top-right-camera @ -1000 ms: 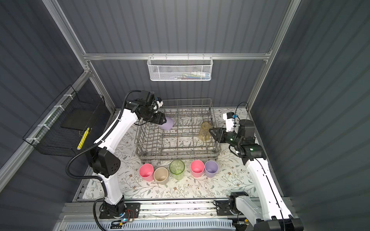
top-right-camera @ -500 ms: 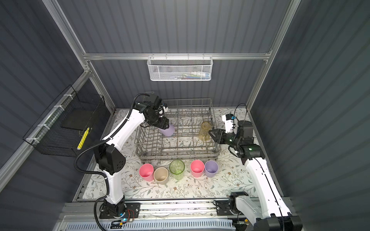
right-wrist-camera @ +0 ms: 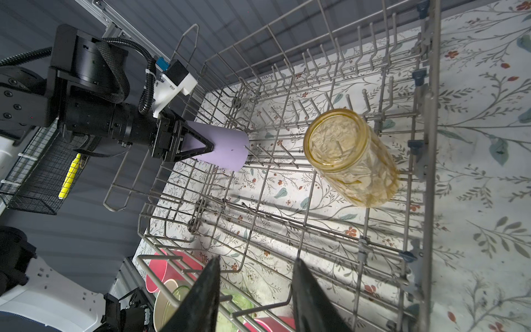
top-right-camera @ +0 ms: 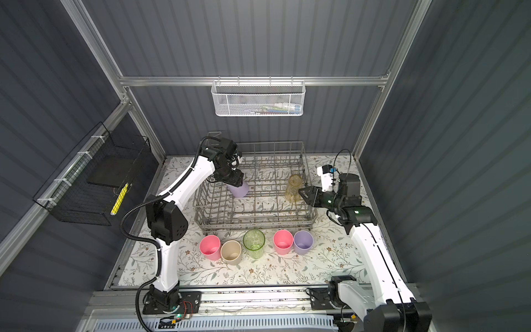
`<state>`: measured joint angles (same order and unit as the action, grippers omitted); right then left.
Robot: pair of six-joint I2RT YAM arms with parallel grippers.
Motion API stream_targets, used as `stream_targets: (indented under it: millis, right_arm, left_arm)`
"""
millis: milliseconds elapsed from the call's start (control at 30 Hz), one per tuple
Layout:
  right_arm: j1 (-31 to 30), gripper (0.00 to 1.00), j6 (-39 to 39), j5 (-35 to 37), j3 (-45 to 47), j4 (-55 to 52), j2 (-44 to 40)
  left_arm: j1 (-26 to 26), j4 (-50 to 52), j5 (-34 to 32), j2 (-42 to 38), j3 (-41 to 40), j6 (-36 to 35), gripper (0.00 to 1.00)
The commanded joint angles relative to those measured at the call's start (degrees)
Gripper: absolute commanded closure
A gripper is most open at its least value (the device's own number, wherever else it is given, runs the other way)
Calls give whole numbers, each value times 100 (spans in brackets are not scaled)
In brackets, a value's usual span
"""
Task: Load cups into a dish rack
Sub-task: Place the cup upside down at the dish rack.
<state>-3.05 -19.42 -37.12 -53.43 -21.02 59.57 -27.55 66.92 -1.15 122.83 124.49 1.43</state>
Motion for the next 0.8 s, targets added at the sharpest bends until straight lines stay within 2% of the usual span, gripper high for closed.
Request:
stream_targets:
  millis: [0, 67, 133, 200, 400, 633, 767]
  right_arm:
    - [14, 57, 50, -54, 69, 45, 24]
    - [11, 57, 52, -45, 83, 21, 12]
    - [14, 56, 69, -37, 102, 17, -2]
    - [10, 56, 69, -24, 116, 12, -7]
    - [14, 48, 60, -40, 97, 1, -41]
    - [-20, 41, 117, 77, 22, -91, -418]
    - [-199, 40, 317, 441, -165, -677, -708]
  left_arm:
    - [-66, 257, -111, 207, 356, -134, 56]
    - [-75, 303, -124, 291, 462, -139, 50]
    - [-97, 308, -130, 339, 529, -143, 34]
    - [-117, 296, -131, 352, 572, -154, 25]
    - [-127, 200, -66, 258, 697, -135, 7]
    - [-123, -249, 36, -243, 631, -81, 0]
    - [-125, -516, 19, -634, 478, -53, 0]
